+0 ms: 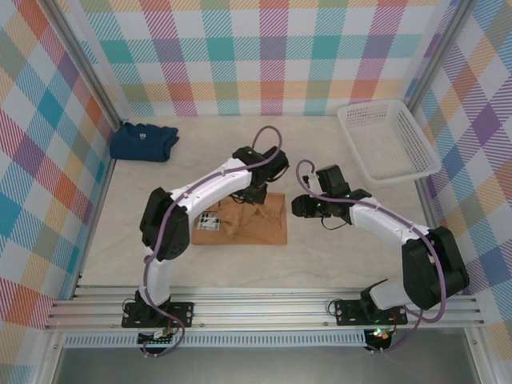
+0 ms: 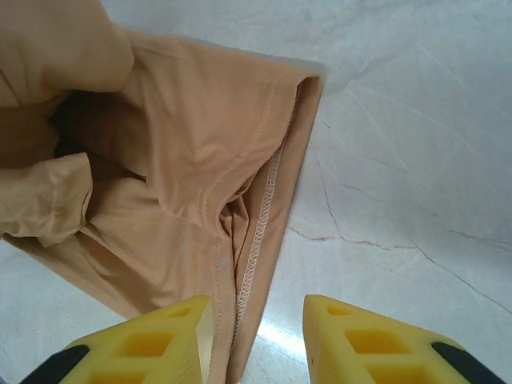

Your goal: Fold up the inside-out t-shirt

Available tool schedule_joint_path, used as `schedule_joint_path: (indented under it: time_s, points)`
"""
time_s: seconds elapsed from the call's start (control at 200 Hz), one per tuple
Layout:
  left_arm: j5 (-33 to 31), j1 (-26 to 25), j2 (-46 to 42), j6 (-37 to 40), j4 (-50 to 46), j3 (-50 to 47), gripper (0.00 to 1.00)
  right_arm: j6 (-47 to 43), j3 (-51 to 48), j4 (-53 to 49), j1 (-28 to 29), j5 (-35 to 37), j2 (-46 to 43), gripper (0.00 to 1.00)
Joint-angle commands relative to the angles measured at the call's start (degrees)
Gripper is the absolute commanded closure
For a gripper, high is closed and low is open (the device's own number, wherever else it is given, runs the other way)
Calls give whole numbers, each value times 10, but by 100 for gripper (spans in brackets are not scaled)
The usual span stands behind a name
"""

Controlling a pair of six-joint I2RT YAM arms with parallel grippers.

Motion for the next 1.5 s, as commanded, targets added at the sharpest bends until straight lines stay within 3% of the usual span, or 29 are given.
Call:
schedule_joint_path:
  time_s: [0.0,0.28,0.45,0.635,0.8,0.915,1.09,1.305,1.495]
  points:
    - [25,-12,8,2,-49,37,100,8,-10,-7,-4,3,-18,65]
    - [92,-14,22,-5,-6,29,100,23,-26,-10,-8,18,-23,65]
    - [170,-14,35,-17,51,17,99,51,-44,-4,-8,10,-15,65]
    - [254,-15,59,-44,146,-20,65,91,-79,9,-8,16,-28,65]
    - [286,-14,33,-63,223,-57,42,104,-105,-2,-8,62,-82,65]
    - [281,-7,-15,-58,251,-92,35,100,-119,-7,-6,86,-122,64]
    - [279,34,-162,-52,328,-226,30,73,-128,45,21,37,-156,56]
    - [296,94,-299,-56,338,-389,27,74,-39,82,52,21,-55,50]
    - [407,91,-315,-68,423,-489,22,68,61,57,51,56,82,48]
